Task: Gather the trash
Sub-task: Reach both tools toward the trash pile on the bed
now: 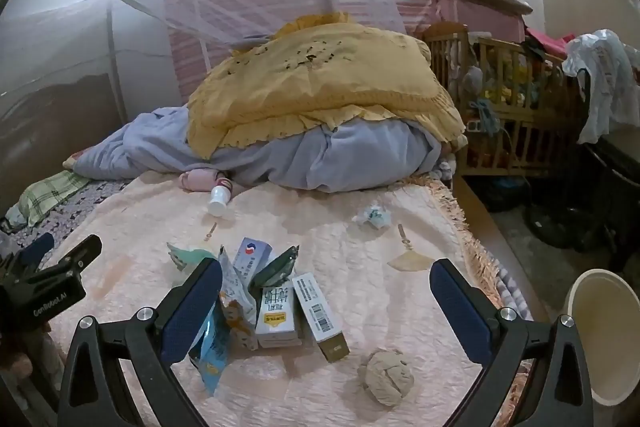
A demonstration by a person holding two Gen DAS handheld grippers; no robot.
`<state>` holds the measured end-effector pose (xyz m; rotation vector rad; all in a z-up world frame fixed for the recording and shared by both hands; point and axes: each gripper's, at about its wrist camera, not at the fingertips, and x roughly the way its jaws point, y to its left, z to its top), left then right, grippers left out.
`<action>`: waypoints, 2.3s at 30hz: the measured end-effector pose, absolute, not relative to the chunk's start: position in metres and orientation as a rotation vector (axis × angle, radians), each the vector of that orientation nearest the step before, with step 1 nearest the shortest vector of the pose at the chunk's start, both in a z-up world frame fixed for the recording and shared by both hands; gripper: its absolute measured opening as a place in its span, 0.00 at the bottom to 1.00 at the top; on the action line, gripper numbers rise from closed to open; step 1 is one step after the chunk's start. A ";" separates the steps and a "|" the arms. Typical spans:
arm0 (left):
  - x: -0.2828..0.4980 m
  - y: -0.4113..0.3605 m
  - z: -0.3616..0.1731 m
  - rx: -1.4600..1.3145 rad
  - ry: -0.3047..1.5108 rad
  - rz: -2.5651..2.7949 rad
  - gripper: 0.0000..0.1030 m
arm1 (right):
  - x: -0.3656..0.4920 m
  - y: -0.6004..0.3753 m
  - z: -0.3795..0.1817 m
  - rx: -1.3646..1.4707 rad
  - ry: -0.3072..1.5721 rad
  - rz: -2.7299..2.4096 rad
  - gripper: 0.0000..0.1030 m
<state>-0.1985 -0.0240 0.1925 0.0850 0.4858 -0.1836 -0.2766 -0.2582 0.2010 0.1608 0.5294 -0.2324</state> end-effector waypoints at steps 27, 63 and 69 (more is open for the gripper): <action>-0.197 -0.027 0.180 0.050 0.533 -0.226 0.99 | -0.274 -0.260 0.195 0.161 0.563 -0.240 1.00; -0.189 -0.009 0.161 0.067 0.633 -0.255 0.99 | -0.270 -0.281 0.180 0.226 0.677 -0.255 1.00; -0.188 0.003 0.155 0.100 0.679 -0.271 0.99 | -0.273 -0.297 0.168 0.220 0.723 -0.240 1.00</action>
